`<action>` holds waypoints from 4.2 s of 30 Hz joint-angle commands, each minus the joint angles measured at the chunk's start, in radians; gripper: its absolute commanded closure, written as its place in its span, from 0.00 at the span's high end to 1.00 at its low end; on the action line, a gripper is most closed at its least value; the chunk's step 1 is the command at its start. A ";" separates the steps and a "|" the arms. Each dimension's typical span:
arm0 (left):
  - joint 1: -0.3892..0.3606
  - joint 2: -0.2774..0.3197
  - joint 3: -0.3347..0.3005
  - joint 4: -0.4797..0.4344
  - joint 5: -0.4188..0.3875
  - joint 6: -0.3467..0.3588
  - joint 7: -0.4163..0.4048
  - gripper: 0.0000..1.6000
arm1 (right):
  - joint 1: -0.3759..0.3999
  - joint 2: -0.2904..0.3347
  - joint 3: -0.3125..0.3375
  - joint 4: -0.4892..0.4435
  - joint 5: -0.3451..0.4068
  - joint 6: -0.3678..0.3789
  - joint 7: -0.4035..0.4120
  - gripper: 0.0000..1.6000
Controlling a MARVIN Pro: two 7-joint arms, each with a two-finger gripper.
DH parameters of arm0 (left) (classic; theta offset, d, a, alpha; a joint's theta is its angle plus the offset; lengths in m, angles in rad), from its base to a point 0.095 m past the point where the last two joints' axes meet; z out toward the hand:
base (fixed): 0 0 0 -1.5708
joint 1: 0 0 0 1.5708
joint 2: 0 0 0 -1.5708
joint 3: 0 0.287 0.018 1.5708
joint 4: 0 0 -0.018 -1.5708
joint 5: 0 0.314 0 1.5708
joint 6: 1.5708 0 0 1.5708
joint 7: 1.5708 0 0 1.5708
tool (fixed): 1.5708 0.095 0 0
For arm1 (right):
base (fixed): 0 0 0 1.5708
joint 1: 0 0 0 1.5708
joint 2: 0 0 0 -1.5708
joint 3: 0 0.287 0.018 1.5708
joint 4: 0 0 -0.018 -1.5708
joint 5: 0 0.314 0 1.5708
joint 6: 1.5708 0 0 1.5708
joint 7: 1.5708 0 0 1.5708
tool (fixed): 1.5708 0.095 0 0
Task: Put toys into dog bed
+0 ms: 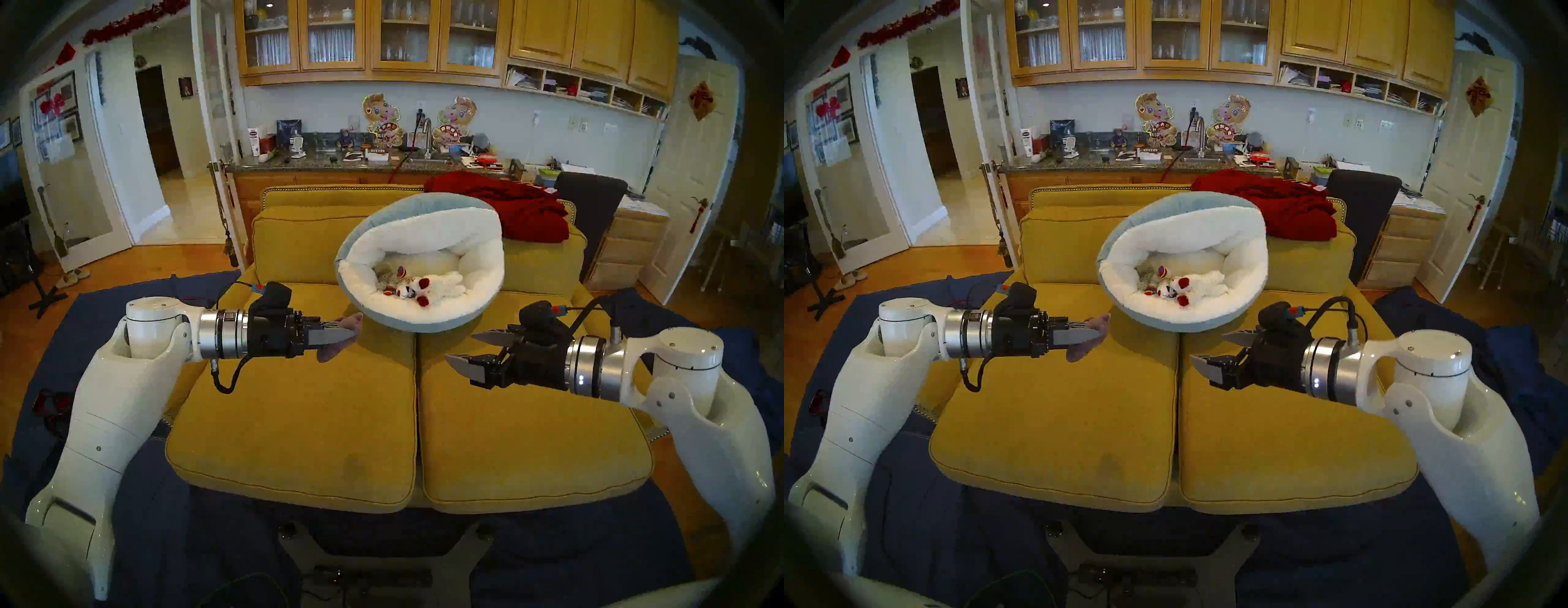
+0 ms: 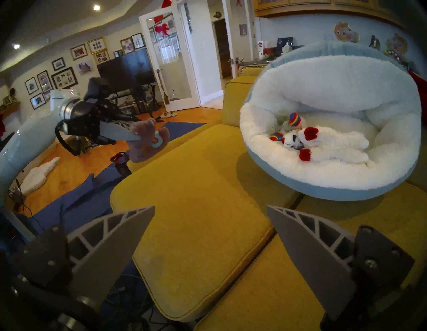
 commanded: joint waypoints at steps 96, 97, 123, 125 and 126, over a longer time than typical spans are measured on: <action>-0.294 -0.112 0.210 0.131 -0.209 0.032 -0.059 0.00 | 0.540 -0.098 -0.457 0.040 -0.042 0.252 -0.108 1.00; -0.289 -0.110 0.209 0.122 -0.214 0.036 -0.055 0.00 | 0.541 -0.100 -0.460 0.039 -0.045 0.251 -0.110 1.00; -0.223 -0.137 0.177 0.067 -0.330 0.068 0.027 0.00 | 0.535 -0.215 -0.383 0.059 -0.008 0.262 -0.298 1.00; -0.224 -0.139 0.178 0.070 -0.331 0.065 0.028 0.00 | 0.536 -0.217 -0.381 0.060 -0.002 0.262 -0.303 1.00; -0.225 -0.141 0.179 0.073 -0.332 0.063 0.028 0.00 | 0.537 -0.219 -0.381 0.060 0.003 0.262 -0.308 1.00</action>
